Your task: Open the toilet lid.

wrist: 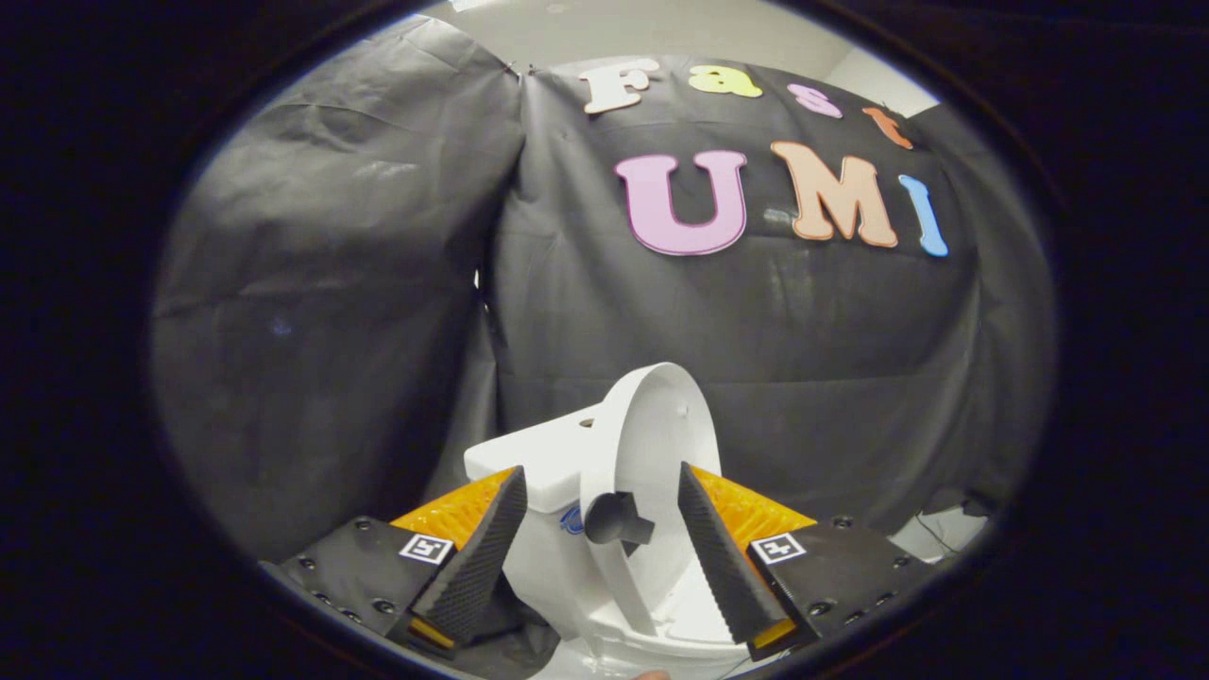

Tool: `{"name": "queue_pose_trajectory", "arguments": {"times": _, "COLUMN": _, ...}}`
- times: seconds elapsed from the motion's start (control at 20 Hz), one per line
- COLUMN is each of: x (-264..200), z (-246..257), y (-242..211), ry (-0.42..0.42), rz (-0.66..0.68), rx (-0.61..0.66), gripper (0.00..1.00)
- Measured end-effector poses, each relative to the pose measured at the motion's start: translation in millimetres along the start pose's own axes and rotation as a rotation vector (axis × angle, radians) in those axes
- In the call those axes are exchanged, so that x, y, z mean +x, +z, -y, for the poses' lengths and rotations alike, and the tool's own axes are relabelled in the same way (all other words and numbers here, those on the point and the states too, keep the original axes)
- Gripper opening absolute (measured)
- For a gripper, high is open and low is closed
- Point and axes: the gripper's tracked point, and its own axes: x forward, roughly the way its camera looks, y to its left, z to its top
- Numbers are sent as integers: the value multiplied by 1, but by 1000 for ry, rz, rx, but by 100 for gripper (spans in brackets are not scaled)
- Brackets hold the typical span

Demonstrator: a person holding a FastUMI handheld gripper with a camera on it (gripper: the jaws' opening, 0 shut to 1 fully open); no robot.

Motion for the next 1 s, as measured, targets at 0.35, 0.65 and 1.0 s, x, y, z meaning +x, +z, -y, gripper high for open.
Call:
{"name": "queue_pose_trajectory", "arguments": {"times": 0.35, "x": -32, "z": 52, "y": -3, "ry": 2, "rz": 10, "rx": -31, "gripper": 99}}
{"name": "queue_pose_trajectory", "arguments": {"times": 0.65, "x": -58, "z": 104, "y": 1, "ry": -31, "rz": 53, "rx": 64, "gripper": 98}}
{"name": "queue_pose_trajectory", "arguments": {"times": 1.0, "x": -86, "z": 169, "y": 0, "ry": -135, "rz": 91, "rx": 119, "gripper": 97}}
